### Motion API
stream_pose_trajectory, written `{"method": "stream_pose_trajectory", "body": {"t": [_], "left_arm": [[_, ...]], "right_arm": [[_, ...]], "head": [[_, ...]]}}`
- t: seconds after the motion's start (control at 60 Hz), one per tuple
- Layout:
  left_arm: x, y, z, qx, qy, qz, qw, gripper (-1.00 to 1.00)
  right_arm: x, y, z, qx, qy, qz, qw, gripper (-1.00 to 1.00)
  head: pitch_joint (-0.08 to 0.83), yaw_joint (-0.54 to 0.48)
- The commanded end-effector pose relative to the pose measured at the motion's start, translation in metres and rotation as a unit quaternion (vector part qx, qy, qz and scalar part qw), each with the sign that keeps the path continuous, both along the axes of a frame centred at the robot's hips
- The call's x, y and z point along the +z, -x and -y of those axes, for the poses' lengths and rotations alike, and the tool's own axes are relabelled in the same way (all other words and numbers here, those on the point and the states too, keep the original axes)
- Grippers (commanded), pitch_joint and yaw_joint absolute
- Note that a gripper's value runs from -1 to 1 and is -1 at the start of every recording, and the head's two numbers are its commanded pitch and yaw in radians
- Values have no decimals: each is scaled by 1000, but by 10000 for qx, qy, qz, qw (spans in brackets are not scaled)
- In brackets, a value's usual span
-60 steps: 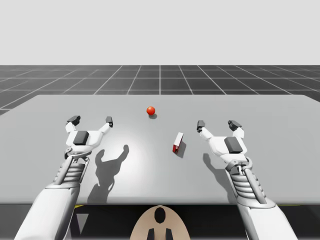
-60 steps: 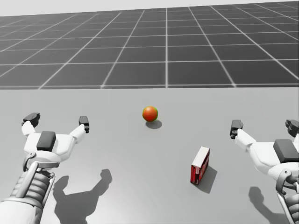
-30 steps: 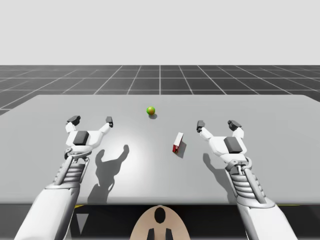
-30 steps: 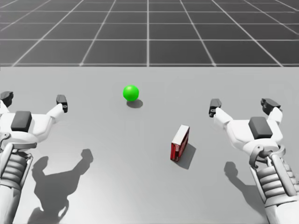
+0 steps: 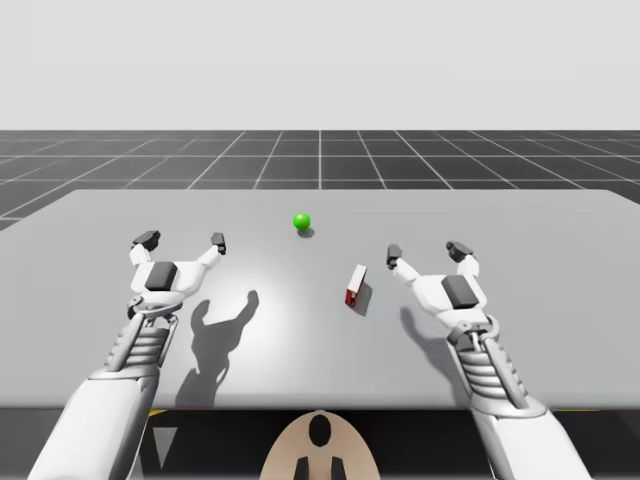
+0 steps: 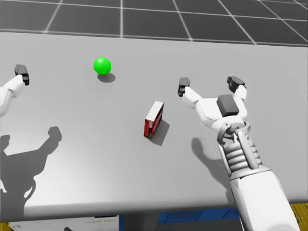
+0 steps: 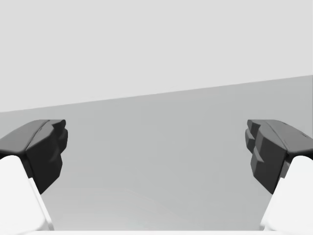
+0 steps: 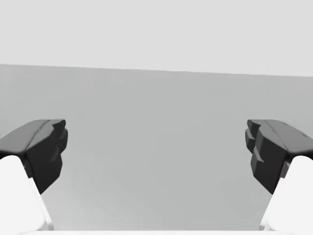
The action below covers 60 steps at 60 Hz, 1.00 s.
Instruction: Watch the red light. When it turns green, pick up the object.
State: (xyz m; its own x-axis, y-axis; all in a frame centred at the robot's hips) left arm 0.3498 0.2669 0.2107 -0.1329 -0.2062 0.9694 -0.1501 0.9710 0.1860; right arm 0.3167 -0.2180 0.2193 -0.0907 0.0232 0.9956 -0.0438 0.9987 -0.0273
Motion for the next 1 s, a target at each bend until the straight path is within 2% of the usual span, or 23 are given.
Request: {"method": "stream_pose_trajectory", "body": {"t": [0.017,0.05,0.083,0.117,0.133,0.167,0.183,0.233,0.25,0.317,0.333,0.417,0.45,0.483,0.517,0.567,0.617,0.767,0.883,1.0], "left_arm": [[0,0,1,2,-9,11,10000,-1000],[0,0,1,4,-11,10,10000,-1000],[0,0,1,8,-12,2,10000,-1000],[-1,0,1,12,-13,-8,10000,-1000],[-1,0,2,15,-15,-14,10000,-1000],[-1,0,2,17,-16,-21,10000,-1000],[-1,0,2,20,-18,-27,10000,-1000],[-2,0,2,21,-20,-34,10000,-1000],[-2,0,2,23,-17,-37,10000,-1000],[-2,-1,2,29,-11,-41,10000,-1000],[-2,-1,2,31,-11,-41,10000,-1000],[-2,-1,2,32,-3,-42,10000,-1000],[-2,-1,2,32,-3,-41,10000,-1000],[-2,-1,2,29,-2,-41,10000,-1000],[-2,-1,1,29,-2,-43,10000,-1000],[-2,-1,1,28,-3,-45,10000,-1000],[-2,-1,1,27,-2,-46,10000,-1000],[-2,-1,0,25,4,-48,10000,-1000],[-3,-2,0,25,5,-48,10000,-1000],[-3,-2,0,26,8,-48,10000,-1000]], "right_arm": [[0,6,-14,648,-128,-156,9977,-1000],[0,7,-15,874,-122,-191,9959,-1000],[2,9,-16,1154,-241,-284,9926,-1000],[0,11,-21,1188,-601,-279,9907,-1000],[0,12,-21,1415,-460,-258,9885,-1000],[-1,13,-22,1498,-358,-193,9879,-1000],[-3,14,-23,1800,-228,-138,9833,-1000],[-6,18,-25,2092,-142,-205,9776,-1000],[-8,21,-28,2304,-97,-275,9727,-1000],[-14,25,-30,2677,6,-439,9625,-1000],[-17,26,-31,2794,92,-479,9589,-1000],[-28,28,-31,3145,380,-549,9469,-1000],[-29,28,-31,3183,405,-549,9455,-1000],[-34,27,-31,3322,572,-545,9399,-1000],[-35,27,-31,3393,579,-570,9372,-1000],[-39,25,-31,3475,729,-565,9331,-1000],[-42,23,-31,3563,779,-607,9292,-1000],[-58,5,-27,3380,897,-861,9329,-1000],[-76,-10,-25,3330,982,-1096,9314,-1000],[-86,-25,-27,3424,942,-1185,9273,-1000]], "head": [[628,-144],[628,-144],[627,-142],[626,-142],[626,-142],[627,-142],[627,-143],[627,-144],[628,-145],[629,-147],[630,-147],[631,-146],[631,-146],[630,-143],[631,-142],[631,-140],[631,-139],[630,-137],[630,-134],[632,-131]]}}
